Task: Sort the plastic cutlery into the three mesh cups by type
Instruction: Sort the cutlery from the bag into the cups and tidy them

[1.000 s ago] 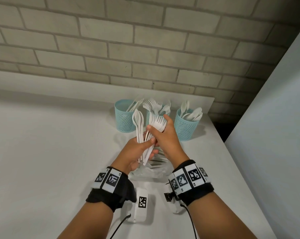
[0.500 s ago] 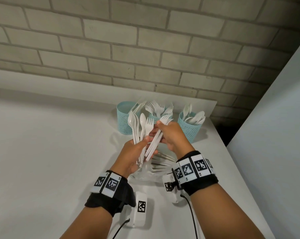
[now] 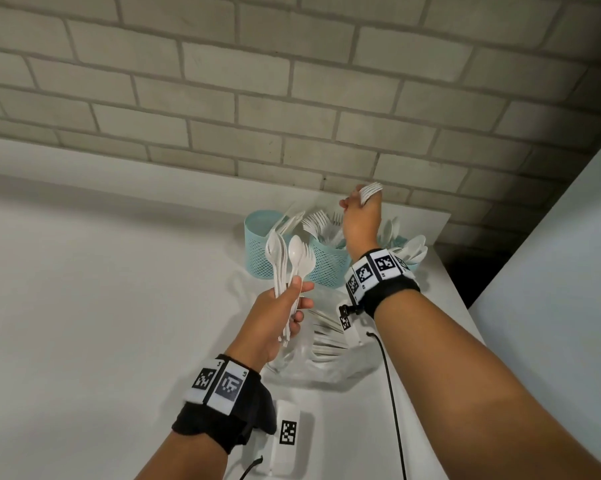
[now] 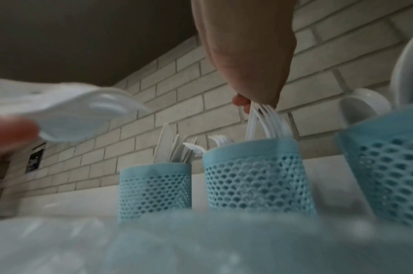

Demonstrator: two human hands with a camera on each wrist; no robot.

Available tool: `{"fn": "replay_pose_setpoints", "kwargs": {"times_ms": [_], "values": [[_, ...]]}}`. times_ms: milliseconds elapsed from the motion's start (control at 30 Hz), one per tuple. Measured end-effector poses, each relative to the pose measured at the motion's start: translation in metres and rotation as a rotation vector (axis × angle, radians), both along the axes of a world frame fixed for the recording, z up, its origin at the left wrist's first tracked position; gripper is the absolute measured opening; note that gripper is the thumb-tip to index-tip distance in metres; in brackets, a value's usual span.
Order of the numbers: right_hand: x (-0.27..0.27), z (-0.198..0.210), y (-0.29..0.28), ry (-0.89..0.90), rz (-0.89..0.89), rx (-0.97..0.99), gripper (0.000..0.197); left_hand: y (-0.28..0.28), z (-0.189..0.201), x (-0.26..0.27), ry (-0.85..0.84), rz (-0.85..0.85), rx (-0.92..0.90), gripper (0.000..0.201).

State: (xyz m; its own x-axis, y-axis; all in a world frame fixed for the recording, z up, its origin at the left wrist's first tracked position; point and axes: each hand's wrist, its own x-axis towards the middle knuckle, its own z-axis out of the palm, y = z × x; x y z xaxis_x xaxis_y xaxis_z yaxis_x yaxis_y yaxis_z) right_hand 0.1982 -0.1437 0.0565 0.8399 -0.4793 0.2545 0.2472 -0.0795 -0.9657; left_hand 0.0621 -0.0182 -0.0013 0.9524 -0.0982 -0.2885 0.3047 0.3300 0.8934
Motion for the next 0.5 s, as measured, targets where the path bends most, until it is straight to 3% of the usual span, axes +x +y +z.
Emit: {"fn": "replay_pose_setpoints", "kwargs": {"times_ms": [133, 267, 367, 500], "values": [[0.009, -0.001, -0.005, 0.136, 0.001, -0.239, 0.037, 0.003, 0.002, 0.002, 0.033, -0.002, -0.028, 0.027], [0.005, 0.006, -0.012, 0.250, 0.097, -0.361, 0.060, 0.002, 0.000, 0.002, 0.043, -0.003, -0.059, 0.022], [-0.005, 0.011, -0.013, 0.262, 0.138, -0.551, 0.051, 0.001, -0.001, 0.001, 0.033, 0.008, -0.083, 0.020], [-0.026, 0.015, -0.003, -0.016, -0.009, -0.636, 0.021, 0.002, -0.001, 0.001, 0.006, 0.061, -0.103, 0.017]]}}
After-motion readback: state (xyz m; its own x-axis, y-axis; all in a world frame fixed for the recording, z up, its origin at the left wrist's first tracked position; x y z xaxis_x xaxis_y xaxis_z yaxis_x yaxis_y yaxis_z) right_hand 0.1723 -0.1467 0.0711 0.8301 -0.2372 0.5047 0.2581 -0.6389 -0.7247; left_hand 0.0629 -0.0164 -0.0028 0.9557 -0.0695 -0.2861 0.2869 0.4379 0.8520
